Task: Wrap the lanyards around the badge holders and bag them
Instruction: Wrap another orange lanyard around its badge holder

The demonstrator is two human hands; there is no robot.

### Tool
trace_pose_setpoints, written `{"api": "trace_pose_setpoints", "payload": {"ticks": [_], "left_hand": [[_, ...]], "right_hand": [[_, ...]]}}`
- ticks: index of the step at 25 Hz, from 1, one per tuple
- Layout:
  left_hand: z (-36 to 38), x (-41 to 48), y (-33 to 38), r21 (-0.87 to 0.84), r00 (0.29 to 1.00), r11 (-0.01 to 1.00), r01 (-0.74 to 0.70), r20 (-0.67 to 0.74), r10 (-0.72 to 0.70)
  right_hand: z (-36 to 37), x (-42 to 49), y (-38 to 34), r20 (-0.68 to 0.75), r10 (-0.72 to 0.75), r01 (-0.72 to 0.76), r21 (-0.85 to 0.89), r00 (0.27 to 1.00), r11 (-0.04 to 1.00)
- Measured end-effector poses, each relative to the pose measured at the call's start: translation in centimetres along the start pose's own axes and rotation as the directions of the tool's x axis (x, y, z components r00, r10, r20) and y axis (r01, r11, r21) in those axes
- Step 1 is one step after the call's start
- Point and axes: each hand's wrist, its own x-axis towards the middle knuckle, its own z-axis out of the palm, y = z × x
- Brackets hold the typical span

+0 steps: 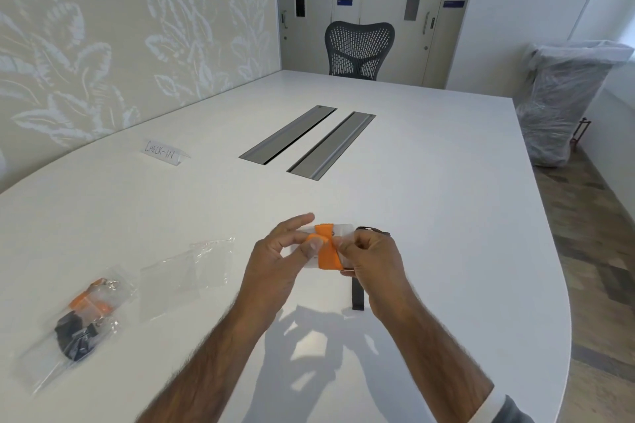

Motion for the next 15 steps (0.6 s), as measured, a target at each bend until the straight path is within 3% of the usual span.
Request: {"api": "trace_pose_setpoints", "payload": {"ticks": [7, 11, 15], "left_hand": [[0.2, -0.3, -0.8, 0.2, 0.996, 0.979, -0.035, -0.078, 0.051], [0.1, -0.1, -1.3, 0.415, 0.99, 0.908, -0.061, -0.089, 0.107], [-0.7, 0.2, -1.4, 0.443, 0.995, 0.895, -0.051, -0.056, 0.084]], "right_hand": [[0.1, -1.0, 0.1, 0.13, 0.044, -0.039, -0.038, 0.991, 0.999], [0.0, -1.4, 0.3, 0.16, 0.072, -0.071, -0.011, 0.984, 0.997], [0.1, -1.5, 0.2, 0.179, 0.066, -0.067, 0.0, 0.982, 0.998]]}}
